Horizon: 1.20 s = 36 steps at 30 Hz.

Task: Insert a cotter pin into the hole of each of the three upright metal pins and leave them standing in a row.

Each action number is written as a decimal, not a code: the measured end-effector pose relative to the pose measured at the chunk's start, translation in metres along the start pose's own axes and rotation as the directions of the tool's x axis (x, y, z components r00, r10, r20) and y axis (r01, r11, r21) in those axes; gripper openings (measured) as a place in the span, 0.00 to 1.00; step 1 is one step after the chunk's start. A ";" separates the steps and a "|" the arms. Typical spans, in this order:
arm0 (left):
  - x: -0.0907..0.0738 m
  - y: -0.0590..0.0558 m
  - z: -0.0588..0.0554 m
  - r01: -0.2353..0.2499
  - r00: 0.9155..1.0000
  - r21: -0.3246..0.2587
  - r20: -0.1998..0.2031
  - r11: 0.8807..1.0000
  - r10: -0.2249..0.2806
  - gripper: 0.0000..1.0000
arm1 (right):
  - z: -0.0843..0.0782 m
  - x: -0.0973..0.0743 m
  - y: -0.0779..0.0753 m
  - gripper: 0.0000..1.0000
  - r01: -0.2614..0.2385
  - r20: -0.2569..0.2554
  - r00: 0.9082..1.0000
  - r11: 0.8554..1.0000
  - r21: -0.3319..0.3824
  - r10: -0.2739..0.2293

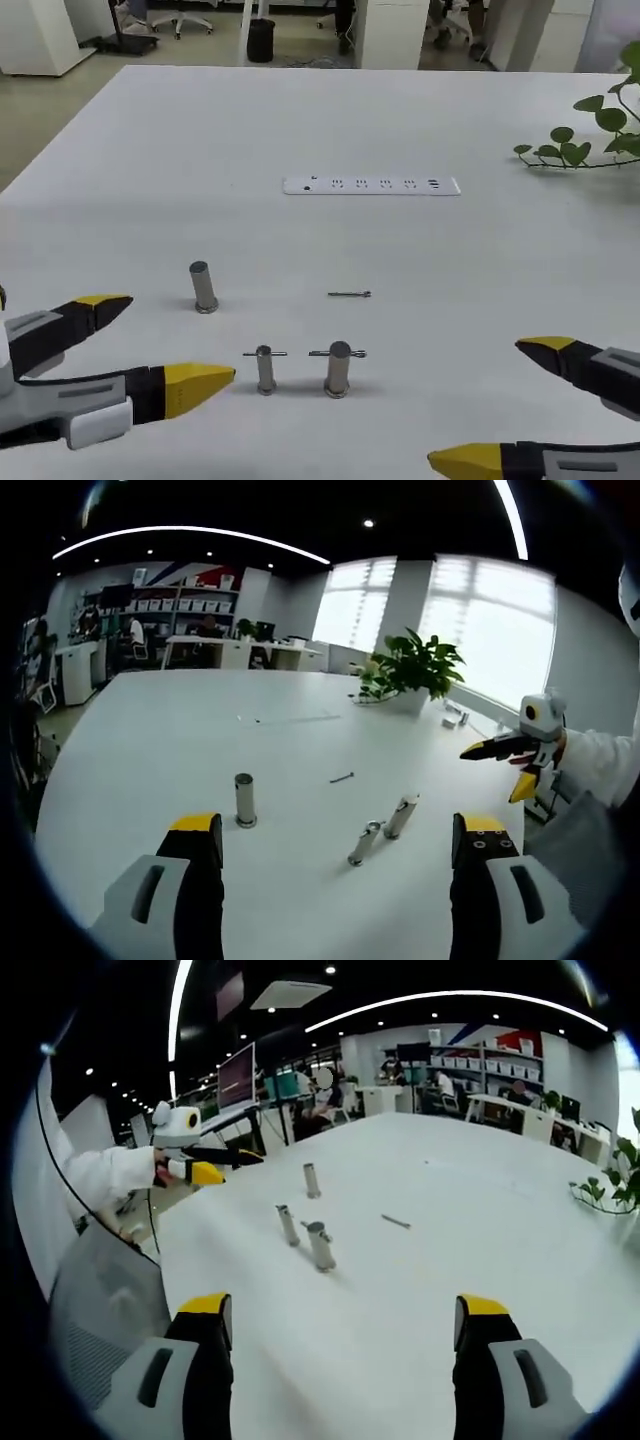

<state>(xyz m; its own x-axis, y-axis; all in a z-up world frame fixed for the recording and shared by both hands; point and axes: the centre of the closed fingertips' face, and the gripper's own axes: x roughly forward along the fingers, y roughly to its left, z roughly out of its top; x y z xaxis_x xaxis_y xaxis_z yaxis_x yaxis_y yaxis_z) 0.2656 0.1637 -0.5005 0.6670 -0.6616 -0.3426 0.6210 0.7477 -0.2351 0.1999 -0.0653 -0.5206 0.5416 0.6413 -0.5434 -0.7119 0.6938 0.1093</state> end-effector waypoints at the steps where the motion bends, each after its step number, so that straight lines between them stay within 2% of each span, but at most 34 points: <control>1: 0.003 0.001 0.003 0.001 1.000 0.003 0.005 1.000 -0.001 0.94 | -0.001 -0.001 0.000 0.90 0.004 0.000 1.000 1.000 0.003 -0.004; 7: 0.021 0.015 0.013 -0.010 1.000 0.012 0.022 1.000 0.010 0.88 | -0.008 -0.009 -0.005 0.89 0.031 -0.014 0.999 0.999 0.032 -0.030; 12: 0.034 0.029 0.010 -0.033 0.999 0.046 -0.019 0.998 0.034 0.86 | -0.015 -0.016 -0.009 0.89 0.060 -0.027 0.998 0.997 0.046 -0.058; 14: 0.038 0.032 0.013 -0.037 0.999 0.019 -0.007 0.999 0.037 0.83 | -0.017 -0.017 -0.010 0.89 0.066 -0.035 0.997 0.997 0.051 -0.064; 16: 0.042 0.036 0.016 -0.045 0.999 0.027 0.002 0.999 0.045 0.80 | -0.017 -0.018 -0.010 0.89 0.069 -0.031 0.997 0.996 0.060 -0.067; 19: 0.049 0.042 0.015 -0.060 0.998 0.039 -0.006 0.997 0.060 0.79 | -0.018 -0.018 -0.009 0.89 0.067 -0.033 0.997 0.996 0.065 -0.065; 22: 0.055 0.046 0.011 -0.063 0.998 0.042 -0.020 0.997 0.063 0.76 | -0.020 -0.017 -0.008 0.88 0.066 -0.041 0.997 0.996 0.063 -0.064; 25: 0.061 0.052 0.002 -0.071 0.996 0.058 -0.047 0.996 0.074 0.68 | -0.019 -0.016 -0.004 0.88 0.058 -0.040 0.998 0.996 0.066 -0.055; 26: 0.063 0.054 -0.002 -0.079 0.995 0.064 -0.062 0.995 0.083 0.65 | -0.019 -0.016 -0.003 0.88 0.056 -0.042 0.998 0.996 0.064 -0.053; 27: 0.064 0.059 -0.010 -0.091 0.989 0.098 -0.104 0.991 0.101 0.63 | -0.019 -0.015 -0.003 0.88 0.056 -0.043 0.998 0.996 0.064 -0.053; 28: 0.065 0.060 -0.013 -0.091 0.988 0.119 -0.115 0.989 0.104 0.62 | -0.018 -0.015 -0.003 0.88 0.055 -0.043 0.998 0.996 0.063 -0.052; 35: 0.075 0.071 -0.021 -0.114 0.982 0.130 -0.133 0.985 0.131 0.49 | -0.020 -0.015 -0.003 0.88 0.059 -0.054 0.997 0.996 0.065 -0.055; 36: 0.076 0.074 -0.020 -0.122 0.983 0.112 -0.125 0.986 0.136 0.47 | -0.020 -0.015 -0.003 0.87 0.060 -0.056 0.997 0.996 0.068 -0.056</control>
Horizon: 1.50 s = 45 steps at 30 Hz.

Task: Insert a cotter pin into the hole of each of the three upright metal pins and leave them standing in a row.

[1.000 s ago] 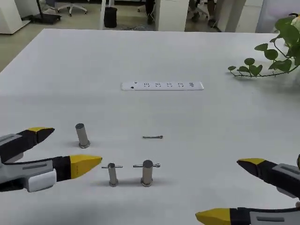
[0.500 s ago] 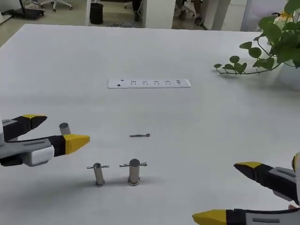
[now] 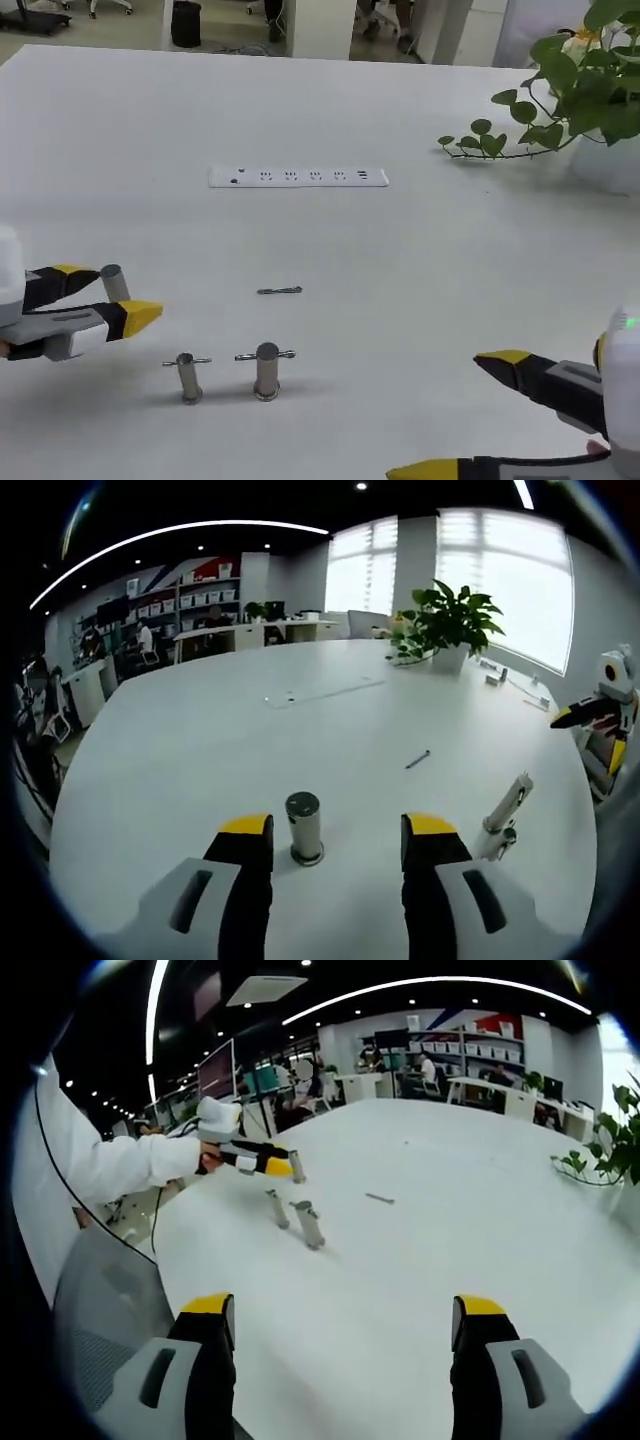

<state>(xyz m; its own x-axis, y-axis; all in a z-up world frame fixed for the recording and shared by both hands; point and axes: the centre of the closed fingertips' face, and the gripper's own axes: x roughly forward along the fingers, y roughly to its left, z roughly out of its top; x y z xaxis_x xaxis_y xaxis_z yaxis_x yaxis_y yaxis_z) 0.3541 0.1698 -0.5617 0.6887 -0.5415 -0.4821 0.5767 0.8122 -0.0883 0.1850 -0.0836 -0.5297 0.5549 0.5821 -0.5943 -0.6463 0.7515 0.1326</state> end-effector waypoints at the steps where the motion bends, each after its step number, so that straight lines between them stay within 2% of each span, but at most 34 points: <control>1: 0.000 0.001 0.001 -0.006 1.000 -0.002 0.004 1.000 0.006 0.44 | 0.000 0.000 0.000 0.87 -0.001 -0.002 1.000 1.000 0.002 0.001; 6: 0.003 0.009 0.002 -0.032 0.999 0.012 0.009 0.999 0.032 0.30 | -0.002 0.000 0.001 0.86 -0.002 -0.009 1.000 1.000 0.003 0.002; 8: 0.005 0.015 0.003 -0.049 0.999 -0.010 0.017 0.999 0.049 0.25 | -0.002 0.000 0.001 0.85 -0.003 -0.010 1.000 1.000 0.005 0.003; 12: 0.008 0.021 0.000 -0.067 0.998 0.027 0.008 0.997 0.067 0.13 | -0.002 0.001 0.001 0.84 0.002 -0.014 1.000 1.000 0.016 -0.001; 13: 0.008 0.022 -0.001 -0.069 0.998 0.020 0.004 0.997 0.069 0.11 | -0.002 0.001 0.001 0.84 0.001 -0.015 1.000 1.000 0.014 -0.001; 14: 0.008 0.024 -0.002 -0.072 0.997 -0.002 0.003 0.997 0.072 0.11 | -0.002 0.001 0.001 0.84 0.000 -0.015 1.000 1.000 0.013 0.000; 15: 0.008 0.022 -0.002 -0.053 0.999 -0.062 0.002 0.997 0.053 0.11 | -0.001 0.001 0.002 0.83 -0.004 -0.014 1.000 1.000 0.011 0.004; 16: 0.008 0.024 -0.002 -0.053 0.999 -0.061 0.008 0.997 0.054 0.11 | -0.001 0.001 0.003 0.82 -0.005 -0.014 1.000 1.000 0.009 0.005; 18: 0.008 0.024 -0.002 -0.050 0.999 -0.029 0.010 0.998 0.050 0.11 | 0.000 0.001 0.002 0.80 0.003 -0.008 1.000 1.000 0.010 -0.003; 24: 0.007 0.023 -0.002 -0.068 0.998 0.013 0.017 0.998 0.067 0.10 | -0.003 0.000 0.004 0.79 0.000 -0.014 1.000 1.000 0.018 0.000; 27: 0.004 0.027 -0.003 -0.081 0.997 0.043 -0.001 0.996 0.082 0.09 | -0.004 0.000 0.005 0.80 0.004 -0.018 1.000 1.000 0.020 -0.004; 29: 0.000 0.032 -0.003 -0.099 0.995 0.035 -0.004 0.994 0.099 0.09 | -0.004 -0.001 0.005 0.80 0.006 -0.016 1.000 1.000 0.020 -0.006; 34: -0.020 0.039 0.001 -0.118 0.993 -0.007 0.024 0.993 0.118 0.09 | -0.007 0.000 0.009 0.80 -0.007 -0.025 1.000 1.000 0.010 0.007; 35: -0.027 0.037 0.006 -0.109 0.993 -0.036 0.048 0.993 0.110 0.09 | -0.009 0.000 0.011 0.80 -0.013 -0.036 0.999 1.000 0.001 0.013; 38: -0.044 0.031 0.018 -0.093 0.990 -0.066 0.101 0.993 0.100 0.09 | -0.013 0.002 0.013 0.80 -0.024 -0.047 0.999 1.000 -0.008 0.023; 43: -0.071 0.022 0.027 -0.102 0.984 -0.068 0.140 0.992 0.111 0.09 | -0.016 0.006 0.022 0.80 -0.050 -0.061 0.997 0.998 -0.030 0.048; 45: -0.086 0.014 0.031 -0.101 0.982 -0.060 0.153 0.993 0.109 0.09 | -0.015 0.007 0.026 0.80 -0.059 -0.053 0.997 0.997 -0.040 0.057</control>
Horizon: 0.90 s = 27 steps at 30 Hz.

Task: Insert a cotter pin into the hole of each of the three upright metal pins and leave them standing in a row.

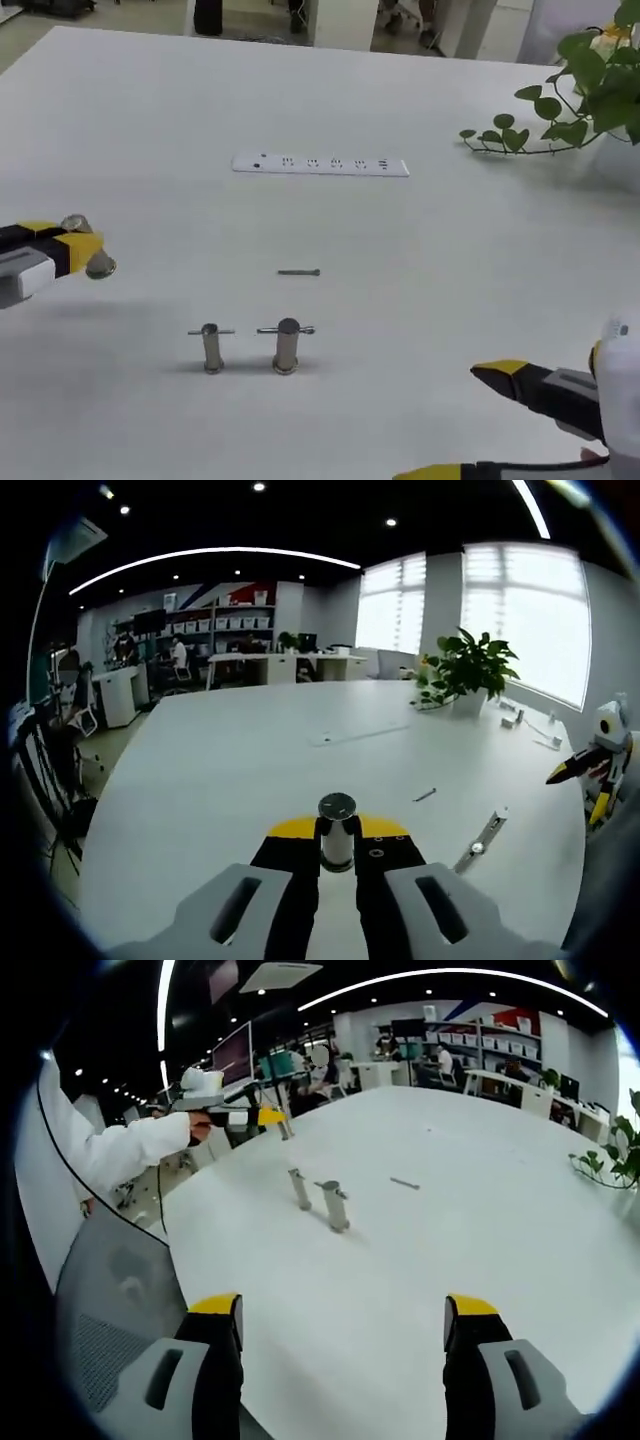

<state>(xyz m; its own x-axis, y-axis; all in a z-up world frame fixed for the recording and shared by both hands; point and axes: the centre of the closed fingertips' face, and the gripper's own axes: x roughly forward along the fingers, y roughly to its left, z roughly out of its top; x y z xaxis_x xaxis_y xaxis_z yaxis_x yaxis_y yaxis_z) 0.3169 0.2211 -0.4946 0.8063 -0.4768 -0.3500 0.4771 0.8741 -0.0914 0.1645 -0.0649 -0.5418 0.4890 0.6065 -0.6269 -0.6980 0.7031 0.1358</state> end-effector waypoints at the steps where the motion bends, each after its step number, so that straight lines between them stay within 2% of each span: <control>1: -0.004 -0.003 0.002 0.006 1.000 0.009 0.003 1.000 -0.006 0.09 | 0.001 0.000 0.002 0.80 -0.005 0.003 1.000 1.000 -0.003 0.005; 6: -0.028 -0.020 0.006 0.026 1.000 0.046 0.002 0.999 -0.027 0.09 | 0.002 0.002 0.008 0.80 -0.023 0.013 1.000 0.999 -0.025 0.023; 9: -0.037 -0.030 -0.005 0.012 1.000 0.062 -0.018 0.998 -0.011 0.09 | 0.002 0.002 0.010 0.80 -0.027 0.024 0.999 0.999 -0.025 0.028; 11: -0.040 -0.037 -0.011 0.013 1.000 0.050 -0.027 0.999 -0.011 0.09 | 0.001 0.001 0.011 0.80 -0.026 0.027 0.999 0.999 -0.024 0.027; 14: -0.044 -0.052 -0.021 0.040 0.998 0.029 -0.043 0.999 -0.039 0.09 | 0.000 0.000 0.011 0.80 -0.023 0.040 0.999 1.000 -0.011 0.023; 18: -0.046 -0.069 -0.027 0.037 0.997 0.036 -0.064 0.999 -0.035 0.09 | 0.000 -0.003 0.012 0.80 -0.031 0.049 0.998 0.999 -0.014 0.032; 23: -0.047 -0.091 -0.028 0.026 0.999 0.005 -0.042 1.000 -0.026 0.09 | -0.007 -0.003 0.011 0.79 -0.044 0.037 0.998 0.999 -0.013 0.045; 27: -0.044 -0.111 -0.032 0.054 0.997 0.011 -0.052 0.998 -0.053 0.09 | -0.008 -0.003 0.009 0.80 -0.045 0.031 0.999 0.999 -0.018 0.045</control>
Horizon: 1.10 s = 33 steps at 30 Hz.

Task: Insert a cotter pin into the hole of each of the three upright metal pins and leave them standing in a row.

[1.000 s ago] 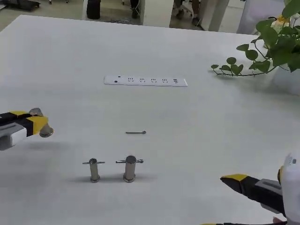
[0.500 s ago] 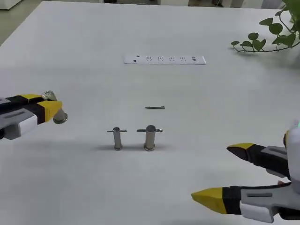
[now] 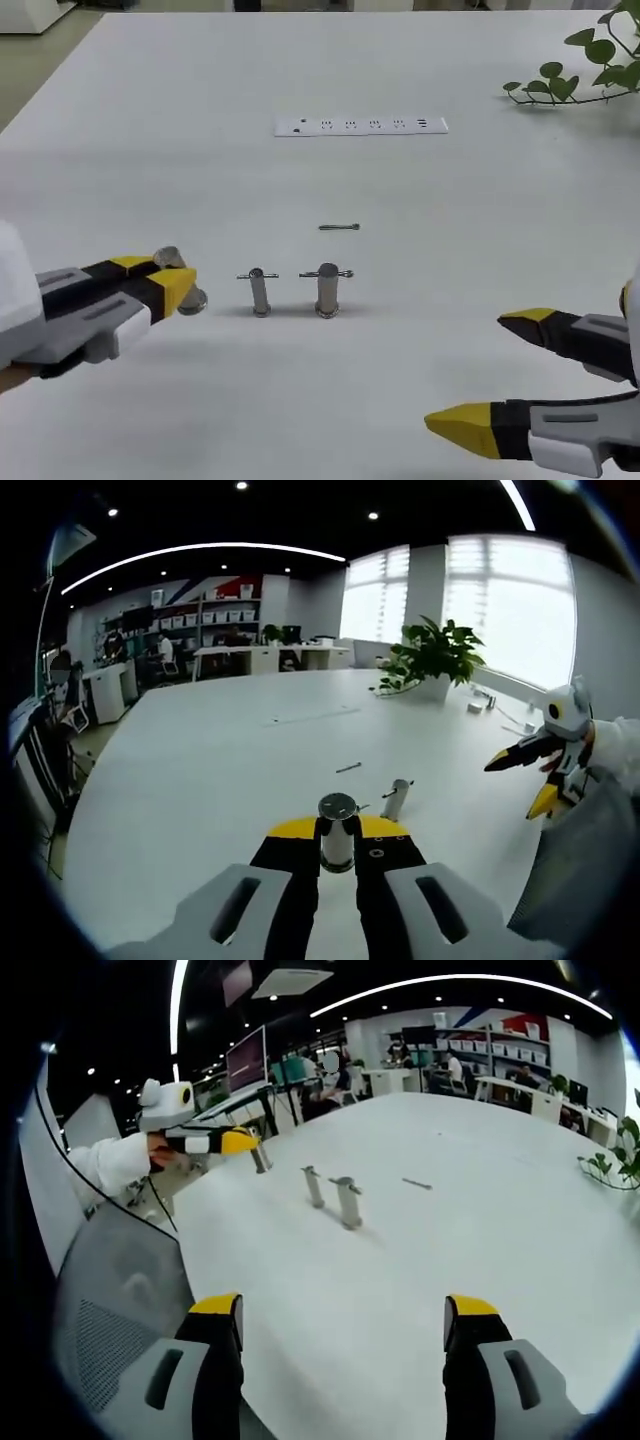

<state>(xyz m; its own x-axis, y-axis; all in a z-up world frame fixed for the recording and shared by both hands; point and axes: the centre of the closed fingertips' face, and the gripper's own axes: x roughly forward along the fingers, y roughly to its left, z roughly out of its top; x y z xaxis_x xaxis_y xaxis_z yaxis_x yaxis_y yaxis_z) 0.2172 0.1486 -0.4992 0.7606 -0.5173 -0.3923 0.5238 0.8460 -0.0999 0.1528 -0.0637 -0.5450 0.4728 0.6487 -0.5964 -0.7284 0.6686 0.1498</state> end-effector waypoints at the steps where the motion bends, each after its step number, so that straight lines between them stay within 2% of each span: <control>1: 0.001 -0.004 -0.002 0.010 1.000 0.007 -0.006 1.000 -0.009 0.09 | 0.000 0.000 -0.001 0.80 0.000 0.000 1.000 1.000 -0.001 0.000; 4: 0.004 -0.018 -0.008 0.037 0.999 0.036 -0.030 0.999 -0.035 0.09 | 0.002 0.001 -0.004 0.80 0.002 0.009 1.000 1.000 0.005 -0.002; 6: 0.006 -0.027 -0.010 0.059 0.998 0.042 -0.029 0.997 -0.058 0.09 | 0.002 0.002 -0.004 0.80 0.002 0.012 1.000 1.000 0.007 -0.002; 10: 0.011 -0.036 -0.015 0.058 0.998 0.056 -0.033 0.997 -0.056 0.09 | 0.001 0.003 -0.004 0.80 -0.006 0.011 1.000 1.000 0.007 0.006; 15: 0.018 -0.050 -0.027 0.085 0.995 0.051 -0.061 0.995 -0.082 0.09 | -0.003 0.005 -0.002 0.80 -0.021 0.009 1.000 1.000 0.012 0.021; 22: 0.028 -0.062 -0.038 0.115 0.990 0.032 -0.089 0.993 -0.111 0.09 | -0.003 0.003 -0.006 0.80 -0.014 0.019 1.000 1.000 0.024 0.013; 29: 0.035 -0.066 -0.044 0.129 0.987 0.055 -0.106 0.990 -0.123 0.09 | -0.001 0.002 -0.011 0.79 0.002 0.048 0.999 0.999 0.050 -0.004; 33: 0.038 -0.068 -0.046 0.134 0.986 0.044 -0.108 0.990 -0.129 0.09 | -0.002 0.000 -0.013 0.79 0.006 0.047 0.999 0.999 0.054 -0.008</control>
<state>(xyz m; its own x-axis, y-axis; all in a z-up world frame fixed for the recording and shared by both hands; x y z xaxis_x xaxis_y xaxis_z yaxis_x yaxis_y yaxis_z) 0.1929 0.0778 -0.5494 0.6408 -0.6047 -0.4730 0.6376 0.7623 -0.1109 0.1612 -0.0728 -0.5486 0.5015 0.6597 -0.5598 -0.6980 0.6908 0.1887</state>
